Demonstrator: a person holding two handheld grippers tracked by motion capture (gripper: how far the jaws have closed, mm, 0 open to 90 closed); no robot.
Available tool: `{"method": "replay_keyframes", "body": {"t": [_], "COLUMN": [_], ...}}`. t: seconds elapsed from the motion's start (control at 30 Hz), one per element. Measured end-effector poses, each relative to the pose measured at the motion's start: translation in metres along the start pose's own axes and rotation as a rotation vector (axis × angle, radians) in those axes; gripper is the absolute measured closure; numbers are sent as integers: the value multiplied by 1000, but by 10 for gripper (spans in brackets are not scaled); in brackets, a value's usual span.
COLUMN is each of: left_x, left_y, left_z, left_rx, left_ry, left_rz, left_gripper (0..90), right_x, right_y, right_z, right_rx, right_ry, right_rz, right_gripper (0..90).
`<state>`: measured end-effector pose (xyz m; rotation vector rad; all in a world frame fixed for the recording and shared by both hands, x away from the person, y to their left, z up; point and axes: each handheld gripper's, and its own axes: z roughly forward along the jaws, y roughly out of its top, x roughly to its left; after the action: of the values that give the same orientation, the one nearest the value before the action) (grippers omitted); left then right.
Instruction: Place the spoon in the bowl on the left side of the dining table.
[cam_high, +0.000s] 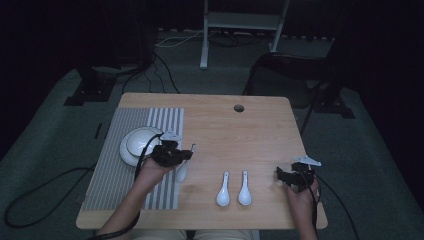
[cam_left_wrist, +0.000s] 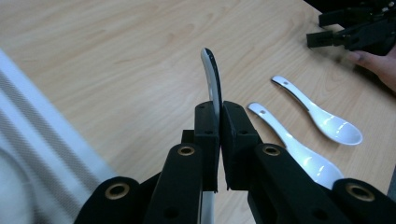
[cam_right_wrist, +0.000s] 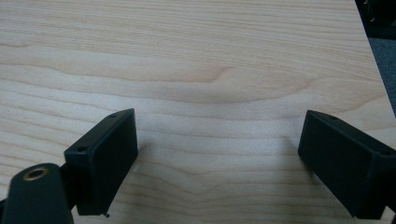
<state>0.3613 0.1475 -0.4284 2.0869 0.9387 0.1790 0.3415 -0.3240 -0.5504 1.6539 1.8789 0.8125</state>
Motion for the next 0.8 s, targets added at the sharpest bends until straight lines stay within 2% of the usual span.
{"method": "replay_keyframes", "body": {"t": [0.13,0.33,0.43,0.5,0.6,0.7,0.73,0.8], "left_x": [21,47,59,63,77,85,96,102], "left_y": [-2,-1,2,2,3,2,0,-1], "left_z": [-14,-37,-48,-50,-55,-56,-58,-59], "left_rx": [-33,-80,-104,-105,-127,-131,-150,-160], "left_ry": [38,119,138,150,188,200,218,238], "left_rz": [-48,-79,-96,-99,-127,-142,-171,-179], "left_gripper": [855,855,855,855,855,855,855,855], "right_x": [0,0,0,0,0,0,0,0], "right_y": [0,0,0,0,0,0,0,0], "right_z": [0,0,0,0,0,0,0,0], "right_rx": [0,0,0,0,0,0,0,0], "right_ry": [0,0,0,0,0,0,0,0], "right_rz": [0,0,0,0,0,0,0,0], "right_gripper": [112,112,112,112,112,112,112,112]}}
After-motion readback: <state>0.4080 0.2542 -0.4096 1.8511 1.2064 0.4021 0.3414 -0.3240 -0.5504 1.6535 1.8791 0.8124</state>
